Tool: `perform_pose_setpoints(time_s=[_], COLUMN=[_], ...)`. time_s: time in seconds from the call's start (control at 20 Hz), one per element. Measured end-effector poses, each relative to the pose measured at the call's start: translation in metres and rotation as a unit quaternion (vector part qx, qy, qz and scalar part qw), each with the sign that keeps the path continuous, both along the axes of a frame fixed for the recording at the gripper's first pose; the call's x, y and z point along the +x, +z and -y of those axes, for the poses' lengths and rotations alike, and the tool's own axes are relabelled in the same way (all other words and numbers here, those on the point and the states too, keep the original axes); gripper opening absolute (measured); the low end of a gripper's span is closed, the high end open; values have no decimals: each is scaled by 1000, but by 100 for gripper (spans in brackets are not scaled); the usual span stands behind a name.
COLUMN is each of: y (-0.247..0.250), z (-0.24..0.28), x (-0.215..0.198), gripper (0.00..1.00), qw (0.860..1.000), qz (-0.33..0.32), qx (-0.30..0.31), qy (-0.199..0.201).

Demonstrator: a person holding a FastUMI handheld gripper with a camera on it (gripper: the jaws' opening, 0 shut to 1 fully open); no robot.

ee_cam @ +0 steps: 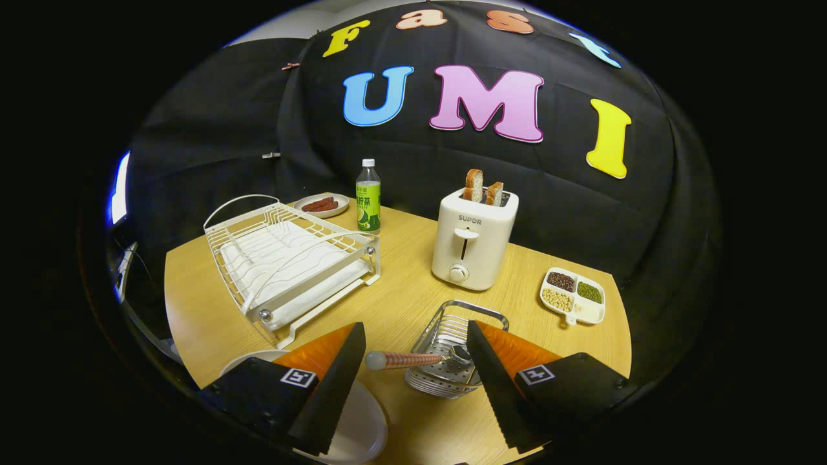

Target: Take the plate from the dish rack, then take the spoon from the basket and place it into the plate.

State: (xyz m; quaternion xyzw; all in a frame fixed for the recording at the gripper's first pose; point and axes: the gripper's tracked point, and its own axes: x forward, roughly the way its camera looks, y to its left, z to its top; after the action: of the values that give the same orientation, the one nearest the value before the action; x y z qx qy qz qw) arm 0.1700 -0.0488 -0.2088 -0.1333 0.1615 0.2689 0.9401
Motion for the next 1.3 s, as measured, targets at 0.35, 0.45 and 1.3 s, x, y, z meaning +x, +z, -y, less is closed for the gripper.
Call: perform_pose_setpoints(time_s=[0.35, 0.45, 1.3], y=[-11, -14, 29], z=[-6, -8, 33], x=[11, 14, 24], gripper=[77, 72, 17], qw=[1000, 1000, 996], qz=[13, 8, 24], qx=[-9, -11, -9], qy=[-1, -3, -88])
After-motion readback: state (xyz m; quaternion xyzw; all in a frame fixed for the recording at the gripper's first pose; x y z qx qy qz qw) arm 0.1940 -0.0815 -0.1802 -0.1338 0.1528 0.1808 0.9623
